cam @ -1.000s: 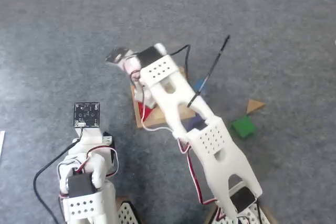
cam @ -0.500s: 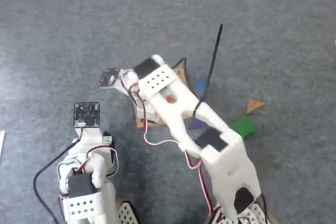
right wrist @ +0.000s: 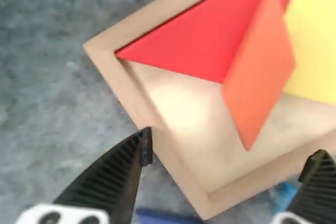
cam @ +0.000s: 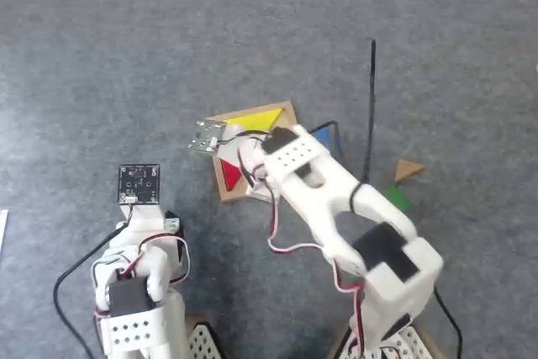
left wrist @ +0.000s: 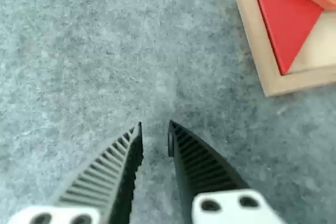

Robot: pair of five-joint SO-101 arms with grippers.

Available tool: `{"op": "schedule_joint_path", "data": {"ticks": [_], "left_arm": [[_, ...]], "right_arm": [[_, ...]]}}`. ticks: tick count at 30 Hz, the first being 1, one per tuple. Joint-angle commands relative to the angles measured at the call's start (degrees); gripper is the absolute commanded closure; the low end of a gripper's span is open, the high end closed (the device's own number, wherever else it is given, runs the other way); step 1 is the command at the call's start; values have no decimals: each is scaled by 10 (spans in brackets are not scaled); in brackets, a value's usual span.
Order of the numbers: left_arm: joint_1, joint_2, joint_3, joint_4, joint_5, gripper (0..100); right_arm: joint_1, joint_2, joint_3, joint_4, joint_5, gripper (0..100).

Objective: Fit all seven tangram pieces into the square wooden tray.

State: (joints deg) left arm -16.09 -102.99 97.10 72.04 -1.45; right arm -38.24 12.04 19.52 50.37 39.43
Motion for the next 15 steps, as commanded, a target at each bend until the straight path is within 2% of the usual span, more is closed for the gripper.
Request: {"op": "schedule_joint_path", "data": {"ticks": [1,5,10,15], "left_arm": [[2,-11,-7,2,0,919],[2,-11,-7,2,0,919],[2,-11,-7,2,0,919],[2,-11,-7,2,0,919]], "right_arm": [[25,-71,43,-80,8,578],[26,-105,91,-114,44,578],[14,-156,93,-71,54,578],[12,-161,98,-107,126,584]]}}
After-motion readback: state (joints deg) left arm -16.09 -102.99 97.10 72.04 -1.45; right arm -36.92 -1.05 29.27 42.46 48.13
